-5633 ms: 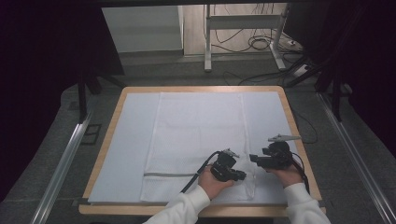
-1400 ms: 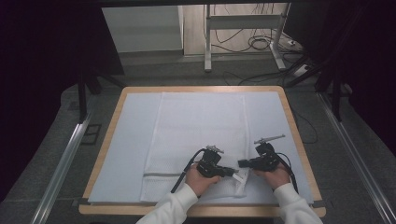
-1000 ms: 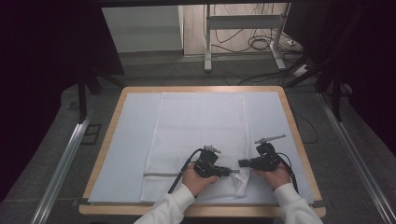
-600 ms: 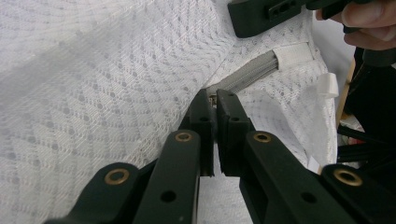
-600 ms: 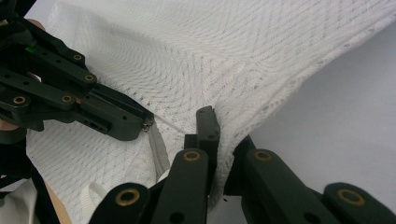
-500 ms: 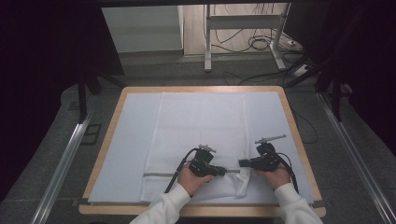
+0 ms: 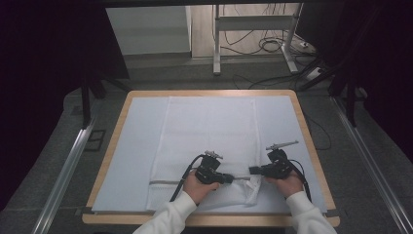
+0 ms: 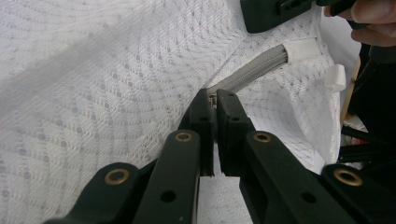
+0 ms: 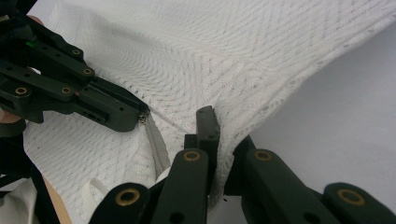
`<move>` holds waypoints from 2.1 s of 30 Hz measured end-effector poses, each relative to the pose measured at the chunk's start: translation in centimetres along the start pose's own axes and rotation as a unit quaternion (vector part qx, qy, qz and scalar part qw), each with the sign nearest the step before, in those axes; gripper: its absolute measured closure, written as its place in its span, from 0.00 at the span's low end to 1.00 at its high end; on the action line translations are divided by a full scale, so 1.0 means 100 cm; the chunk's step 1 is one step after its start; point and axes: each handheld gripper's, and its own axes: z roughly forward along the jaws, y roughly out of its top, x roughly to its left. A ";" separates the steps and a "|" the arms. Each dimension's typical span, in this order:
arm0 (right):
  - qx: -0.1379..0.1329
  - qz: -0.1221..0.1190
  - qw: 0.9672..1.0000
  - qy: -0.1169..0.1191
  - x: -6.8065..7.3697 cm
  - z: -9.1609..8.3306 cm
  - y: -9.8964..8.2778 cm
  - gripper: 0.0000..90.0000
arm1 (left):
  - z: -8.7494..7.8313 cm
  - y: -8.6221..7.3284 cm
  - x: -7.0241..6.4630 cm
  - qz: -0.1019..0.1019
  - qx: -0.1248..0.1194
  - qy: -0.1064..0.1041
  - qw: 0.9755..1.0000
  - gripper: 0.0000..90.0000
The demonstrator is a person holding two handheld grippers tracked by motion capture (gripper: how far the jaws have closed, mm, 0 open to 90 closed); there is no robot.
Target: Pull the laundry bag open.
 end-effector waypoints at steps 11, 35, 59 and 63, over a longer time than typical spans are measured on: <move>0.000 -0.001 1.000 0.000 0.000 0.000 0.000 0.98 | -0.002 -0.001 0.003 -0.006 0.000 -0.003 1.000 0.97; -0.001 -0.002 1.000 -0.004 0.000 -0.001 0.000 0.98 | -0.023 -0.014 0.016 -0.009 -0.004 0.016 1.000 0.97; -0.002 -0.004 1.000 -0.006 0.000 -0.001 -0.001 0.98 | -0.038 -0.024 0.027 -0.018 -0.008 0.020 1.000 0.97; -0.001 -0.003 1.000 -0.006 -0.001 -0.001 -0.001 0.98 | -0.039 -0.024 0.028 -0.019 -0.009 0.022 1.000 0.97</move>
